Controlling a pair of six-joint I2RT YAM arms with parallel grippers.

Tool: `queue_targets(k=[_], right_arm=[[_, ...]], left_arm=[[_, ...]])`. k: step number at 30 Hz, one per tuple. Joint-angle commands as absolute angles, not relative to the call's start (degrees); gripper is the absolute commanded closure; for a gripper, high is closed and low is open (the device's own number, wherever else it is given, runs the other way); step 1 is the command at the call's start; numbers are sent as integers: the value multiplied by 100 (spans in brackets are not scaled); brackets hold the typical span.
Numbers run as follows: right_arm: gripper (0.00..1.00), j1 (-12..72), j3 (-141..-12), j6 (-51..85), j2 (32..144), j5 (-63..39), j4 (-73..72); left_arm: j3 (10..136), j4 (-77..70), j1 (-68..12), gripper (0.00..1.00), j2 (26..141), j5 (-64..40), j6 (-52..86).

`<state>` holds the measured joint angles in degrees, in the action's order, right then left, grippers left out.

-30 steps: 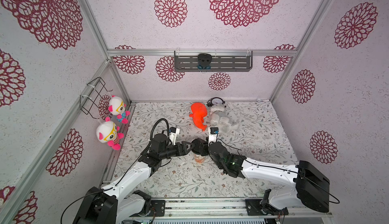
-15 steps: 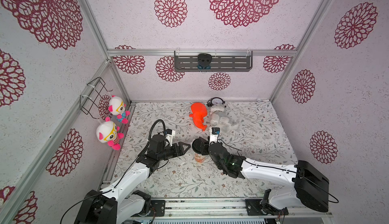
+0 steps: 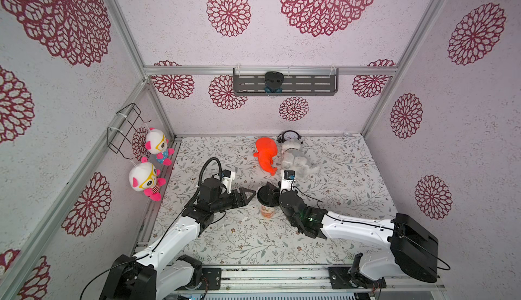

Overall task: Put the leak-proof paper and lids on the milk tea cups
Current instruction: Secure the cup lid on the cup.

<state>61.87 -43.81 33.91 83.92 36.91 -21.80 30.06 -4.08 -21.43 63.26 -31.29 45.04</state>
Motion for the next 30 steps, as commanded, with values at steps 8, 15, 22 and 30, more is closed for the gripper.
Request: queue_targets(k=[8,15,22,30], right_arm=[[46,6183,-3638,2734,9215,3571,424],[46,6179,-3656,2731,9264,3533,413],[46,6179,-3674,2720,9272,3528,404],[47,6181,-3700,2685,9290,3516,411]], left_arm=[[3145,-965,-2133,24,6756,-3418,4492],[3199,-1077,-2136,24,6788,-3375,4524],[3190,-1211,-2156,24,6848,-3534,4562],[3121,-1257,-2217,26,7048,-3590,4535]])
